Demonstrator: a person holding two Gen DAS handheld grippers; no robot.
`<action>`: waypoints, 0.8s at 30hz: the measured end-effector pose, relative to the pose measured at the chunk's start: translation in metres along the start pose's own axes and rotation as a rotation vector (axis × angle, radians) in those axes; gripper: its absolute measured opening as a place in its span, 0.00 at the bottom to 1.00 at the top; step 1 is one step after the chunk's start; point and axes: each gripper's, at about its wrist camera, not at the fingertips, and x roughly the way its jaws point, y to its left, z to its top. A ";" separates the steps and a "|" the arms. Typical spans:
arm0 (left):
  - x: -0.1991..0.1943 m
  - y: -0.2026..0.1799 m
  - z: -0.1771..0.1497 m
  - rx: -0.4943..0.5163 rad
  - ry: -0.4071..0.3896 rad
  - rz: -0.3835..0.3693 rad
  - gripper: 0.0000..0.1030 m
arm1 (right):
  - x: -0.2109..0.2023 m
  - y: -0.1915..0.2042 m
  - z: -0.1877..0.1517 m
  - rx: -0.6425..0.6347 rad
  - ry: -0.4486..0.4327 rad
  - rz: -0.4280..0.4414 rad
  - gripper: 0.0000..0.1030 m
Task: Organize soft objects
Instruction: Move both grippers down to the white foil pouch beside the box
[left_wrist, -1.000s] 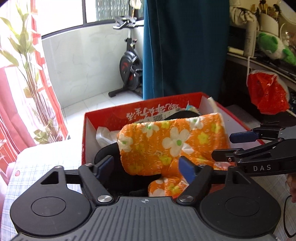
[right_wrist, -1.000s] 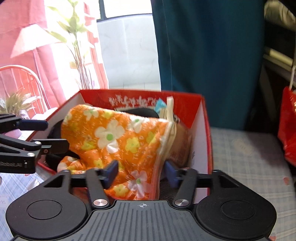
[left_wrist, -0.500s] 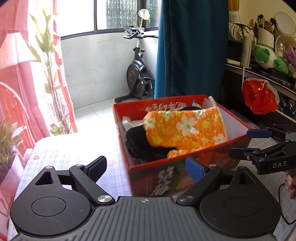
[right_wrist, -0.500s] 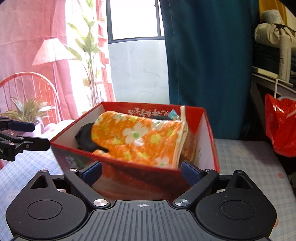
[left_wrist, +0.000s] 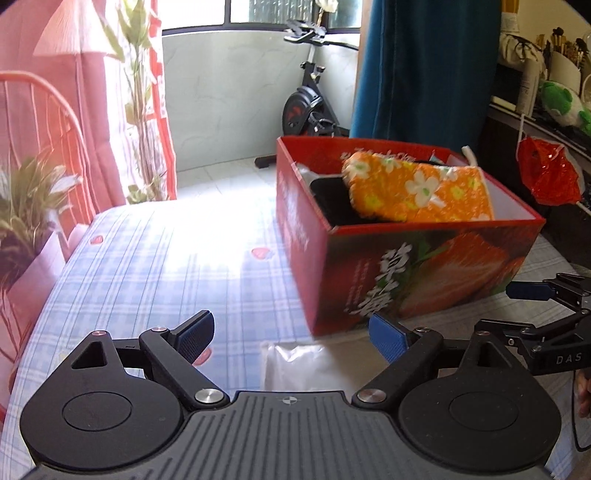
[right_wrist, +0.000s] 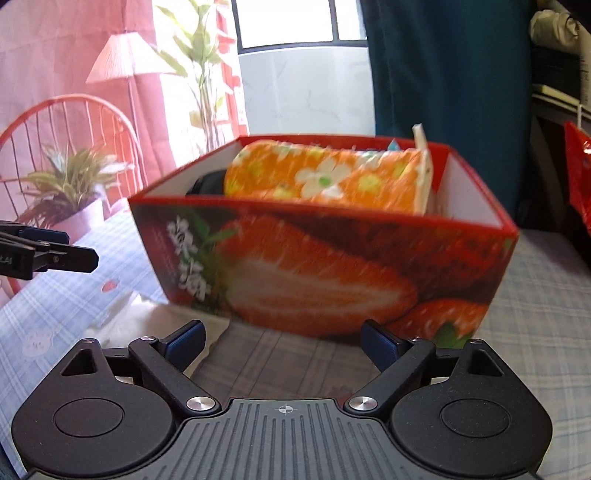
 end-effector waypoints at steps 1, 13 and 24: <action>0.002 0.003 -0.002 -0.007 0.006 0.006 0.88 | 0.002 0.002 -0.002 0.002 0.008 0.003 0.84; 0.033 0.039 -0.030 -0.117 0.092 0.001 0.79 | 0.030 0.016 -0.013 0.003 0.068 0.041 0.80; 0.057 0.017 -0.051 -0.150 0.129 -0.133 0.47 | 0.045 0.030 -0.024 -0.015 0.131 0.081 0.73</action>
